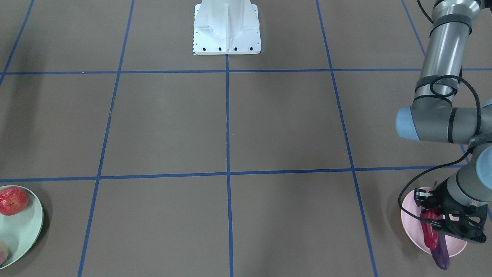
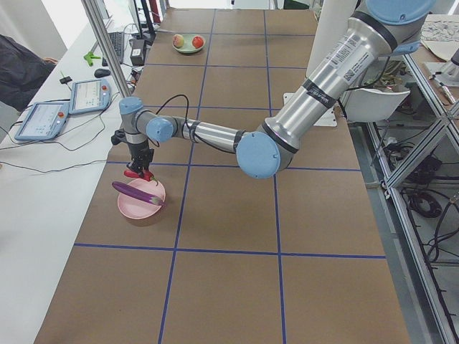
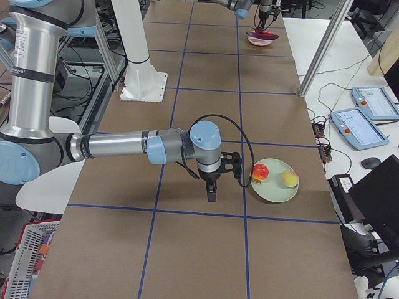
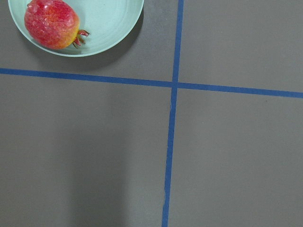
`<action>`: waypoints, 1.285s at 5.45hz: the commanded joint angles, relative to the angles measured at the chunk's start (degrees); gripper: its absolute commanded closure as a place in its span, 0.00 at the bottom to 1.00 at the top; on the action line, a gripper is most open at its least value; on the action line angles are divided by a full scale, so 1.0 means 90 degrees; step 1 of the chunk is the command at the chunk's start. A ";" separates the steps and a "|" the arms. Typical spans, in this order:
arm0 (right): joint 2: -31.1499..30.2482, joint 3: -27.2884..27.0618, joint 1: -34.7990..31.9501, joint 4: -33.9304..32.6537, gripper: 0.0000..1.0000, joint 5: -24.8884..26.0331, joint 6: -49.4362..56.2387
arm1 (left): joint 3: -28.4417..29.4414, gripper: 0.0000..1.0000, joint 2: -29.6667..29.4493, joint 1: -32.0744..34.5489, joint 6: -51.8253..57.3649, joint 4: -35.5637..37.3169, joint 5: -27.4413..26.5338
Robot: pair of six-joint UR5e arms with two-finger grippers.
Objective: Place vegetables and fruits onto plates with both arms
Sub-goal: 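Carry the chili with the left gripper onto the pink plate and release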
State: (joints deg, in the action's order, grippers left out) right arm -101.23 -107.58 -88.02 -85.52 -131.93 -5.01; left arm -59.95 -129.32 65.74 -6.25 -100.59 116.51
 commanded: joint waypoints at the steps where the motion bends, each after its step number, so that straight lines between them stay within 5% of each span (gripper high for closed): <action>1: -0.0003 0.0000 0.0005 0.0000 0.00 -0.0038 0.0000 | -0.0174 0.00 0.0082 -0.0019 -0.0173 -0.0025 -0.0094; 3: -0.0003 -0.0019 0.0005 0.0000 0.00 -0.0077 0.0000 | -0.0873 0.00 0.0449 0.0058 -0.0175 0.0004 0.0022; 4: -0.0003 -0.0010 -0.0005 0.0010 0.00 -0.0154 0.0000 | -0.1323 0.00 0.0791 0.0571 -0.0165 0.0101 0.0409; 5: 0.0007 -0.0010 -0.0005 0.0010 0.00 -0.0146 0.0000 | -0.1792 0.00 0.1249 0.1253 -0.0126 0.0373 0.1689; 7: 0.0007 -0.0019 0.0005 0.0010 0.00 -0.0146 0.0000 | -0.3428 0.00 0.2583 0.1864 0.0425 0.1404 0.1956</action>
State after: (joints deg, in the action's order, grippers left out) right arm -101.17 -107.73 -88.05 -85.43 -133.27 -5.01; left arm -83.79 -112.30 80.18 -5.64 -92.69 132.78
